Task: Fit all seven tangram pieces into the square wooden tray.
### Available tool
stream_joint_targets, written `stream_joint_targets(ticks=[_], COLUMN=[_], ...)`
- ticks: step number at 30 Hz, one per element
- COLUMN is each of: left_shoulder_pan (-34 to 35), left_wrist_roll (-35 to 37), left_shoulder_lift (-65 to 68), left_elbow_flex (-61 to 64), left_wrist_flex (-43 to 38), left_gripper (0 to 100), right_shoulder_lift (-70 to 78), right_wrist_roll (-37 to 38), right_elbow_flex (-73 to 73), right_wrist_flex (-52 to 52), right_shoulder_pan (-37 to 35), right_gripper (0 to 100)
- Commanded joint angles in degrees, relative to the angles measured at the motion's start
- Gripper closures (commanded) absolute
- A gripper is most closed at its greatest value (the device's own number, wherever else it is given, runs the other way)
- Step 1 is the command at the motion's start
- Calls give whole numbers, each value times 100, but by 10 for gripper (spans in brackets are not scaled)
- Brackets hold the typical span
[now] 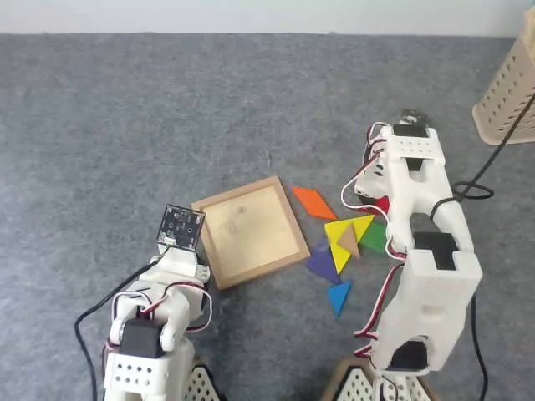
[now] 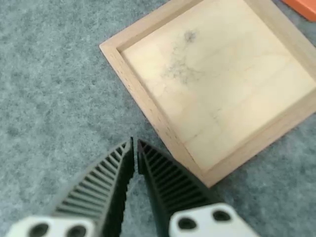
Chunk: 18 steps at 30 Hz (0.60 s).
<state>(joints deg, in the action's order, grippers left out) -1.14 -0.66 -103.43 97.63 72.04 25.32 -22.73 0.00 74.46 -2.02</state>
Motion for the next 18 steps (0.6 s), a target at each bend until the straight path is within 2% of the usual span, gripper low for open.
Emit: stream_joint_targets(ticks=[1, 10, 13, 16, 18], left_shoulder_pan=[18, 18, 18, 18, 18], left_wrist_roll=[35, 35, 35, 35, 35], left_shoulder_lift=[-123, -123, -123, -123, -123], left_elbow_flex=[-110, -110, -110, -110, -110], left_wrist_flex=[35, 35, 35, 35, 35], left_gripper=[988, 988, 988, 988, 988], right_shoulder_lift=[-655, -787, -787, -611, -453], right_wrist_roll=[53, 2295, 2145, 1512, 1020], right_elbow_flex=[-158, -158, -149, -167, -185], right_wrist_flex=[189, 286, 92, -48, -92], right_shoulder_pan=[40, 92, 189, 286, 303], right_gripper=[807, 803, 775, 717, 714])
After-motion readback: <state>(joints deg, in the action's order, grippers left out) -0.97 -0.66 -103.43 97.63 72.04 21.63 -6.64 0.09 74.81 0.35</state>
